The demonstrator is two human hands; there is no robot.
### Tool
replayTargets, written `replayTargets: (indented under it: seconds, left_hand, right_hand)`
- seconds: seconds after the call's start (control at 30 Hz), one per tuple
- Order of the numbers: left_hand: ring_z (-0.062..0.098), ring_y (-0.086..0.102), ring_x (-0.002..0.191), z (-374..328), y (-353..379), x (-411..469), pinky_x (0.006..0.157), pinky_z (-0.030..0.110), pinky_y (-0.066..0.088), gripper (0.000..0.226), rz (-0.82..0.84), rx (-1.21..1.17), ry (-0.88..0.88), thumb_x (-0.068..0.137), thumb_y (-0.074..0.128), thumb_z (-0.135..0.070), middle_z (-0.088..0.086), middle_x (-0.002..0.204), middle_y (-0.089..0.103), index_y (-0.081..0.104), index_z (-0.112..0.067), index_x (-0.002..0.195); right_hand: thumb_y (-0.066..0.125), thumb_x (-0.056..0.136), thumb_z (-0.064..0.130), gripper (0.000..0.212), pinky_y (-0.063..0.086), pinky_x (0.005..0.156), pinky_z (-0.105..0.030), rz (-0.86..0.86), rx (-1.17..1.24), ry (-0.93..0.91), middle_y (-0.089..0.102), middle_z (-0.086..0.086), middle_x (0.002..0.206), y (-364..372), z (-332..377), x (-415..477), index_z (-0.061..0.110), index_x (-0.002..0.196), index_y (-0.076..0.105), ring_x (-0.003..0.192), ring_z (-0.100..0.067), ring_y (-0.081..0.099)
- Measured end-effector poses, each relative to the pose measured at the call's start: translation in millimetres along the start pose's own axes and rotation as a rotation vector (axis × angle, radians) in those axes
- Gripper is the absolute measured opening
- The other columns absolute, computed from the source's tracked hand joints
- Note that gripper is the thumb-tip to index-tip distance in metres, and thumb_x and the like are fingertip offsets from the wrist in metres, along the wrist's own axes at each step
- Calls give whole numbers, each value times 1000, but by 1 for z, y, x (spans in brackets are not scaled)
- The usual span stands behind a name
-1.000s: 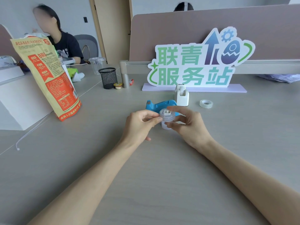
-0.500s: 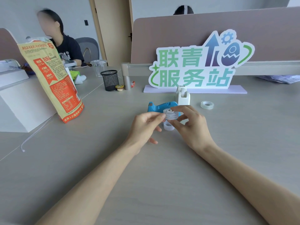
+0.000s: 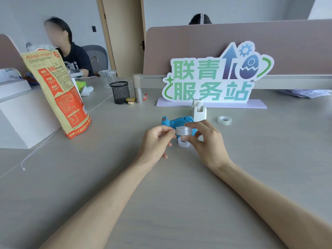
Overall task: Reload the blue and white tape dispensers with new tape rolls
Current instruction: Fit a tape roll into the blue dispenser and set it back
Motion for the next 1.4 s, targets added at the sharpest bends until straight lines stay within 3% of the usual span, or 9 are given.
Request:
replayTargets:
  seconds: [0.13,0.2,0.33,0.5,0.6,0.7,0.83,1.0,1.4]
  left_hand:
    - [1,55,55,-3,1,6,38,24,45,12,-73,-61,53,92,57,-14,6,85,65,67,-9,95]
    - [7,58,64,-6,2,13,43,28,50,8,-133,-34,103,91,59,-16,4,83,64,66,-18,87]
    - [14,58,88,-17,1,28,79,31,48,15,-245,125,232,85,62,-19,-14,82,59,59,-32,77]
    - [15,51,89,-21,5,41,77,25,41,2,-305,215,304,84,65,-16,-20,75,53,65,-18,83]
    - [16,51,89,-17,4,49,85,34,45,3,-329,235,339,84,65,-17,-22,74,54,66,-16,82]
    - [14,48,92,-9,3,58,92,43,43,7,-338,266,335,85,64,-21,-22,77,58,67,-16,81]
    - [15,48,98,0,6,68,92,36,42,7,-305,260,284,87,63,-21,-18,79,56,67,-18,81]
    - [17,47,95,0,7,70,75,18,32,9,-318,280,301,87,62,-14,-10,84,53,61,-19,79]
    - [20,53,101,2,5,67,80,20,36,10,-297,236,258,86,62,-15,-16,83,51,61,-22,79]
  right_hand:
    - [64,91,28,18,51,71,-40,-25,-25,-56,58,2,99,1,4,4,18,106,65,81,-18,58]
    - [62,92,28,14,46,70,-32,-39,-21,-81,55,8,103,2,4,10,19,102,62,90,-13,56]
    - [62,93,29,13,45,71,-28,-102,-38,-92,57,11,110,1,-4,27,18,100,62,97,-11,55]
    - [58,95,24,14,52,76,-39,-123,-14,-51,56,13,99,4,-22,41,20,108,62,93,-14,57]
    - [58,95,23,28,49,79,-32,-143,29,-34,60,9,104,6,-28,47,19,123,57,95,-14,58]
    - [59,94,21,24,47,75,-28,-139,56,-25,61,9,102,8,-31,50,20,117,54,91,-12,57]
    - [56,95,21,18,51,77,-36,-116,65,-18,62,7,104,12,-35,54,20,113,53,91,-12,57]
    - [55,95,21,14,52,80,-40,-68,74,-1,63,6,101,17,-37,57,22,109,55,93,-15,58]
    - [52,94,14,14,46,77,-28,-54,83,7,64,8,104,17,-36,55,22,103,58,96,-13,56]
Point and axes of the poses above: each hand's wrist, its own x-axis towards the middle knuckle, its own y-axis out of the palm, z = x × y, the point moved 7 cm from there along x, towards the middle knuckle
